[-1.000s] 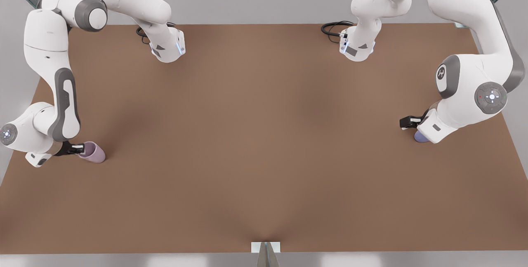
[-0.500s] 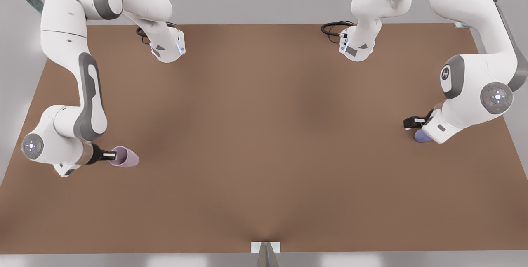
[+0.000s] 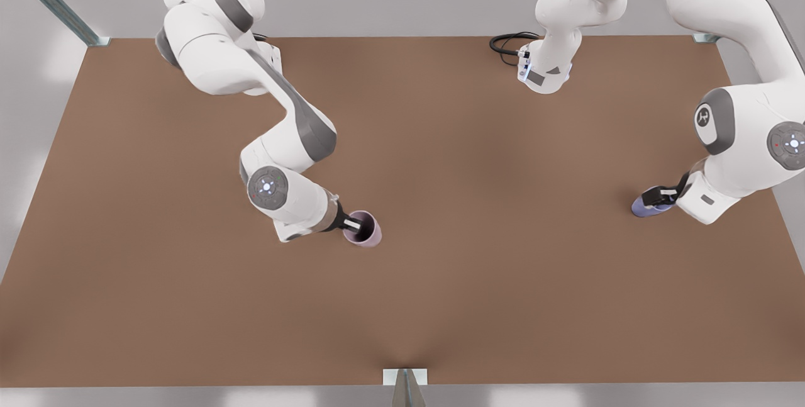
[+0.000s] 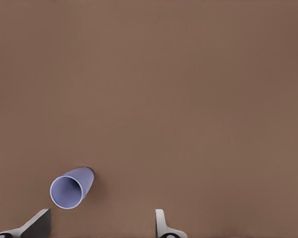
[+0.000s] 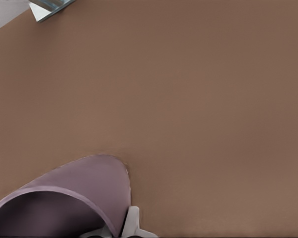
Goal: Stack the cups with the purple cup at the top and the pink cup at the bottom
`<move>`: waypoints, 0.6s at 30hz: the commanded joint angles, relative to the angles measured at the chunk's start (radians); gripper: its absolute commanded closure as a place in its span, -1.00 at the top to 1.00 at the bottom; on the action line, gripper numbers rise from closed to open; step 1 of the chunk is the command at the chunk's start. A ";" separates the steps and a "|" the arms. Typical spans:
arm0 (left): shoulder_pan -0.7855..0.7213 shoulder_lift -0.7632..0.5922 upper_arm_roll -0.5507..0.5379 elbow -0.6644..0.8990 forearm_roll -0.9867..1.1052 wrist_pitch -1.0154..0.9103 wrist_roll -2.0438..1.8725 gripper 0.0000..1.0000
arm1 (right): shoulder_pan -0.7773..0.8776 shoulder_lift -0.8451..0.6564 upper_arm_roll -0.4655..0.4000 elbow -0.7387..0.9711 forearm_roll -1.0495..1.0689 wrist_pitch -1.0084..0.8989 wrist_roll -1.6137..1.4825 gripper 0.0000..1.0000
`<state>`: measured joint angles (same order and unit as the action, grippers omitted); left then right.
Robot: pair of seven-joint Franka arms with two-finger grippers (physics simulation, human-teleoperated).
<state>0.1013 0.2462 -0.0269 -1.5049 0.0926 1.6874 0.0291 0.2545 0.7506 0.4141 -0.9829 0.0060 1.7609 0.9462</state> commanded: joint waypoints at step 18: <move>0.198 0.179 0.036 -0.067 0.003 0.252 0.351 1.00 | 0.354 0.277 -0.264 0.132 -0.084 0.103 0.121 -0.57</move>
<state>0.3121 0.4419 0.0115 -1.5724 0.0998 1.9573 0.3755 0.6134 1.0307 0.1493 -0.8529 -0.0757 1.8735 1.0683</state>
